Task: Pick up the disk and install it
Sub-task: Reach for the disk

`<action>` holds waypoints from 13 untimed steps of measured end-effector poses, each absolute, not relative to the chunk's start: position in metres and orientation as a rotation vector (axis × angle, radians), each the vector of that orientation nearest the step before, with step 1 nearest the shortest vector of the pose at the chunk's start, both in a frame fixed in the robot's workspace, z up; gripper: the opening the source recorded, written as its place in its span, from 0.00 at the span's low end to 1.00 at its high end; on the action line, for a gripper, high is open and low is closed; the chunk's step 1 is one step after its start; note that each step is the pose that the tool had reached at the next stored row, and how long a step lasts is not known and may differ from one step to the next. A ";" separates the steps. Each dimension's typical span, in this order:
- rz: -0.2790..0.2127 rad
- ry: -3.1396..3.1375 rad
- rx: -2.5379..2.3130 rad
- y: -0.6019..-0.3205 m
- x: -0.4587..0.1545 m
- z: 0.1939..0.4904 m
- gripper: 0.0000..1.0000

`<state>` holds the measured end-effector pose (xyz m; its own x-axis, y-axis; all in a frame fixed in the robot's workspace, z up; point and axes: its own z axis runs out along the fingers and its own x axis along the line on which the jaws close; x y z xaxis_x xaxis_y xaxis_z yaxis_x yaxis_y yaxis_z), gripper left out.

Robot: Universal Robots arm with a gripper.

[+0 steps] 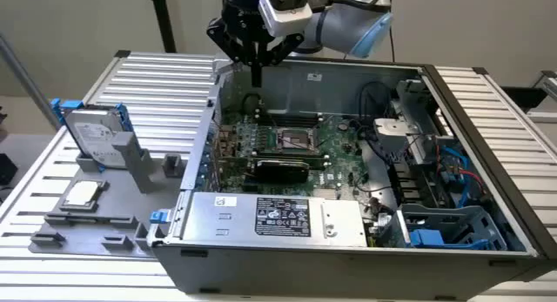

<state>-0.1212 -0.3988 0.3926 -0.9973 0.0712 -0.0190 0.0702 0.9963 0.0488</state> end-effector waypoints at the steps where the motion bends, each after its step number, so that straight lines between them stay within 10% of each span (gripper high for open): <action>1: 0.075 3.118 0.110 -0.399 -0.121 0.393 0.00; 13: 0.074 3.118 0.111 -0.399 -0.125 0.393 0.00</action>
